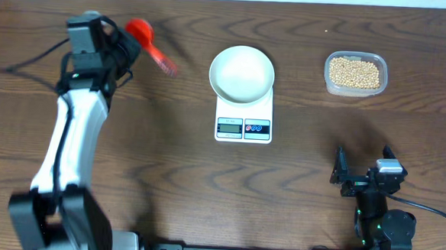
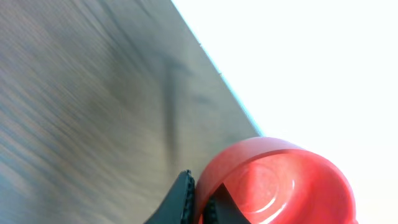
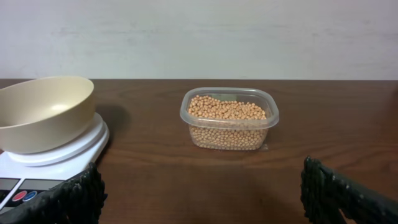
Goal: Scoop item into bowl and weigh 50g on scale
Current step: 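Lift the red scoop with the left gripper toward the bowl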
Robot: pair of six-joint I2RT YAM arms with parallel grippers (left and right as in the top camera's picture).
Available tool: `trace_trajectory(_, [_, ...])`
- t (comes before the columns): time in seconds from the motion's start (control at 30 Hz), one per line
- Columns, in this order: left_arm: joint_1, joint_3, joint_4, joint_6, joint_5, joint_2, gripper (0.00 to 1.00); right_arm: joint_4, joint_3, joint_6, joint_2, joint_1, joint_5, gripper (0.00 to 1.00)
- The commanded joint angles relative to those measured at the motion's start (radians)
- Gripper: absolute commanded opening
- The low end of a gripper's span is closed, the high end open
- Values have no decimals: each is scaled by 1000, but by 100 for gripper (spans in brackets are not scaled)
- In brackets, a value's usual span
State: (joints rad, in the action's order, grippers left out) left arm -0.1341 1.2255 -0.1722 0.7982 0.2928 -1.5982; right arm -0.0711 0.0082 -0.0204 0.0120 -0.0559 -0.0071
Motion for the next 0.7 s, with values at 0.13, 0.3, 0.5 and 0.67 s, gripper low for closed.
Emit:
trace_trajectory(0.13, [100,10,-17,565,183,98,7,-3,-3,11,-5,-6,2,99])
trace_trajectory(0.3, [278,7,-153,565,51,74,7,57,-3,-76,-5,-8,-121,99])
trace_trajectory(0.5, [444,7,-201,566,-89,13,7,242,-2,-225,21,-7,-398,99])
trace_trajectory(0.67, [470,7,-150,570,-152,-16,8,318,92,-264,160,-7,-465,99])
